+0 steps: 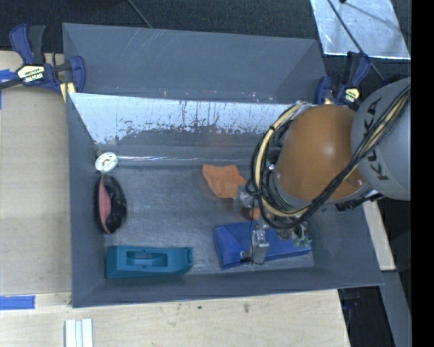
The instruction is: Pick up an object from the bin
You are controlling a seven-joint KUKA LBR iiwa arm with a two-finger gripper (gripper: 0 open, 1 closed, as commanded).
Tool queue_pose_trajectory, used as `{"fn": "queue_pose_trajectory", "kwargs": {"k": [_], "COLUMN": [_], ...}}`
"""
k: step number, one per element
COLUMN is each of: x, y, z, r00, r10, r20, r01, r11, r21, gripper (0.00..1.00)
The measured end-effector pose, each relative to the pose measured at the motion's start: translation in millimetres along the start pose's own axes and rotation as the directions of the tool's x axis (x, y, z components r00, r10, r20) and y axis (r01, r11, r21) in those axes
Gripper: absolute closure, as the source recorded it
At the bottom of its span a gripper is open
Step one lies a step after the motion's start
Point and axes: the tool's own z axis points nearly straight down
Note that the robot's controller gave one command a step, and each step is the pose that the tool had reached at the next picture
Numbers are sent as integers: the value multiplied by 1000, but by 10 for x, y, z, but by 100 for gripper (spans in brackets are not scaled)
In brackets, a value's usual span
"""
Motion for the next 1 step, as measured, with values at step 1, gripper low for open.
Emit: {"fn": "queue_pose_trajectory", "kwargs": {"k": [1], "x": [-20], "y": [0], "z": [-38], "r00": [1000], "r10": [0], "r20": [8], "r01": [0], "r11": [1000], "r21": [0], "gripper": [0]}}
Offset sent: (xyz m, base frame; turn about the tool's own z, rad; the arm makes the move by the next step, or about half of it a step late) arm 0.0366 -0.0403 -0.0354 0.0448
